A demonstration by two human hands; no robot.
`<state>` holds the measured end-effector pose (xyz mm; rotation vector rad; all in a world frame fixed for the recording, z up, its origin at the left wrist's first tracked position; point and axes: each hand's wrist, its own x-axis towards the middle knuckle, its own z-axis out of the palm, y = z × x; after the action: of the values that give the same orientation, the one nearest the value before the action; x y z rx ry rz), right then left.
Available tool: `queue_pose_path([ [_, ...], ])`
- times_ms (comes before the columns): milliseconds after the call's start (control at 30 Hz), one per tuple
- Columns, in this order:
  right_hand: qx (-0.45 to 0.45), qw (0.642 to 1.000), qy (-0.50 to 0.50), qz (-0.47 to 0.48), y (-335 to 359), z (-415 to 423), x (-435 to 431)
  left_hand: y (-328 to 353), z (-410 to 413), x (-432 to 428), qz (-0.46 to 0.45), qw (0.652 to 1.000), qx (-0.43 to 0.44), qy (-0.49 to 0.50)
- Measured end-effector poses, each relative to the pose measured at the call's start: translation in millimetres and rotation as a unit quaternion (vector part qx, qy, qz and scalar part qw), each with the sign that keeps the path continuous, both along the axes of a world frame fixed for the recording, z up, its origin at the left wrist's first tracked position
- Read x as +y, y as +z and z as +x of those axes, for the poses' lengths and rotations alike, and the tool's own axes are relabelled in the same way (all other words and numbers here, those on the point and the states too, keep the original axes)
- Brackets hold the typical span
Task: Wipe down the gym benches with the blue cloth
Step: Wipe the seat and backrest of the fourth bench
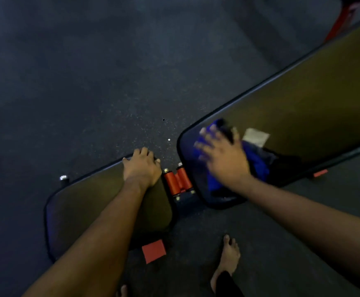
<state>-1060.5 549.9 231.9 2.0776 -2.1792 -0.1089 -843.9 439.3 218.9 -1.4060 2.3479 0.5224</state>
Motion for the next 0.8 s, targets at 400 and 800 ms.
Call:
queue_pose_path([
  [400,0.023,0.981,-0.190,-0.028,-16.7,45.9,37.8,5.0,20.4,-20.3,0.035,0.986,-0.068,-0.149],
  [800,-0.066,0.906,-0.405,-0.106,19.7,9.3,59.2,-0.2,12.0,-22.3,0.052,0.987,-0.067,-0.135],
])
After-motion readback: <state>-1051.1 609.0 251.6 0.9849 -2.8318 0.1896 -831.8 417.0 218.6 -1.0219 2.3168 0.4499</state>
